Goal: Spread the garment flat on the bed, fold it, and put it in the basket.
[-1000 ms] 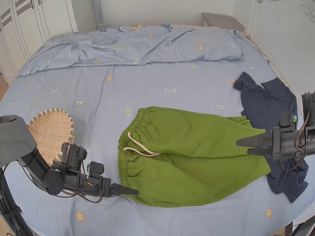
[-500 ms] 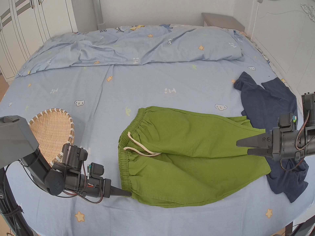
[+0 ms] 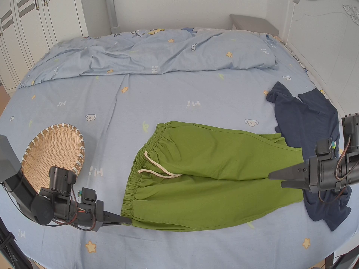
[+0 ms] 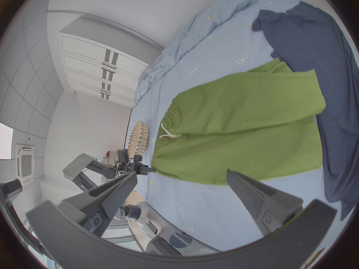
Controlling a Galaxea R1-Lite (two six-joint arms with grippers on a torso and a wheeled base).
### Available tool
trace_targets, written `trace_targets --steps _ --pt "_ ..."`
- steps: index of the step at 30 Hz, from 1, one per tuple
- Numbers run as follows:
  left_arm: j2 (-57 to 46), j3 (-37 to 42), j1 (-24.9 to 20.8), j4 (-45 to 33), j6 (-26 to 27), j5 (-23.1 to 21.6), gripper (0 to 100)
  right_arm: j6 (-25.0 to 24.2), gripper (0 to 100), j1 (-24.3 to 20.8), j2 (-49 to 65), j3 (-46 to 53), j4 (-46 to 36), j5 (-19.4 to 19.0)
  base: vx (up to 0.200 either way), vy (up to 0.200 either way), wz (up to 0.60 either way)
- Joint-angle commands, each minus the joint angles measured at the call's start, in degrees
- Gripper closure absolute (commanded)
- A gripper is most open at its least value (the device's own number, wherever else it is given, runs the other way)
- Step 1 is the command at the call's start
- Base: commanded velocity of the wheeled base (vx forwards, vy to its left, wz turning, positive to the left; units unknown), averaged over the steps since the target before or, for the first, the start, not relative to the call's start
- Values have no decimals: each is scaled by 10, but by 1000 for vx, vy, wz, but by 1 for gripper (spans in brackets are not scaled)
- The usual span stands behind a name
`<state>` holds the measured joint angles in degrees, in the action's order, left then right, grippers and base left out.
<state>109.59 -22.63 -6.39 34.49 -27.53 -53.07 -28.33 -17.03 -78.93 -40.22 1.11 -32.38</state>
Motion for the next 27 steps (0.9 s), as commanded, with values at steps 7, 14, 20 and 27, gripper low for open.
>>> trace_targets --steps 7,14,20,27 --pt "-63 80 91 -3 8 -36 100 5 0 45 1 109 4 -3 0 0 0" --pt "-93 103 129 -44 41 -36 100 33 0 106 -3 166 4 -6 0 0 0" --pt "-91 101 176 -72 96 -36 100 35 0 140 -15 182 4 -29 0 0 0" --pt "-93 95 192 -104 124 -36 100 120 0 205 -110 184 6 -65 0 0 0"
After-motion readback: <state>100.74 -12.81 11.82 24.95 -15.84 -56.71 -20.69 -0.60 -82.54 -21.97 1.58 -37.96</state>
